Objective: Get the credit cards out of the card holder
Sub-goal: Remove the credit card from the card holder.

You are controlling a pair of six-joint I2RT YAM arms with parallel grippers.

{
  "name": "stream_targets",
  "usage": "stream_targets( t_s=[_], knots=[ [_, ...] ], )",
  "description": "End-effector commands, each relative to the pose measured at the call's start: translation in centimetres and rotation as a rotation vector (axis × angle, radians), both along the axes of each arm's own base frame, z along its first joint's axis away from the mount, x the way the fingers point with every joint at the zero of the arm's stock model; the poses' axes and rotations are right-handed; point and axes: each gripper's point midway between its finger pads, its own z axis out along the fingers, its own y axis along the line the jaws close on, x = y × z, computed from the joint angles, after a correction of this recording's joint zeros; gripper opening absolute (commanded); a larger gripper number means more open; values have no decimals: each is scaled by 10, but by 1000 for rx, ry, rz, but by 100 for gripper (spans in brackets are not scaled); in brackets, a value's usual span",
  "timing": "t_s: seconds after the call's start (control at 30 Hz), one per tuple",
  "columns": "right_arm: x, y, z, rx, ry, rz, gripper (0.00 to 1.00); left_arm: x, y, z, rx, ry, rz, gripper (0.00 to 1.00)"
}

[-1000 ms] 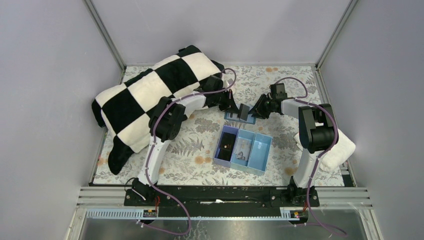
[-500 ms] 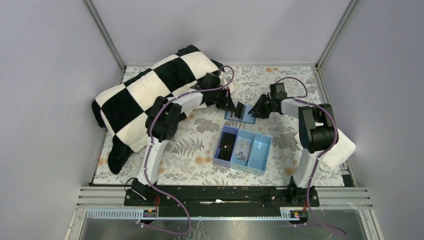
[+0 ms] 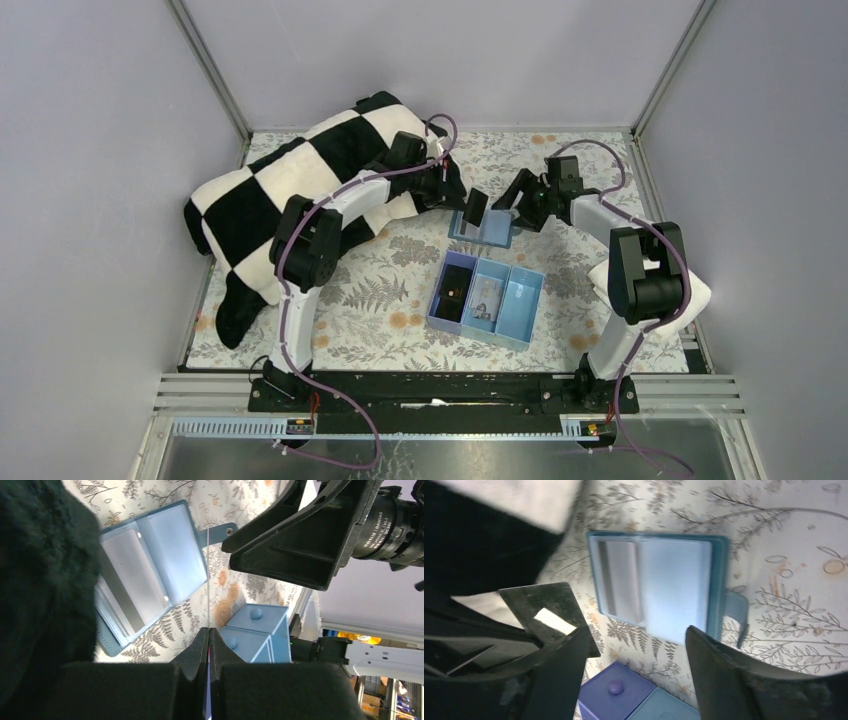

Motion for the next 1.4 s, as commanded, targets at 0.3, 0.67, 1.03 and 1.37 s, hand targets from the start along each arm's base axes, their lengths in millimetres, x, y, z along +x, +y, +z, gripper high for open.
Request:
stream_targets(
  t_s=[0.3, 0.67, 1.03, 1.37],
  knots=[
    [-14, 38, 135, 510, -404, 192, 93, -37, 7, 143, -392, -122, -162, 0],
    [-36, 49, 193, 709, -565, 323, 68, -40, 7, 160, -459, -120, -165, 0],
    [-49, 73, 198, 540, -542, 376, 27, -47, 9, 172, -494, -132, -160, 0],
    [-43, 49, 189, 327, -470, 199, 0, -37, 19, 174, -339, -181, -38, 47]
  ],
)
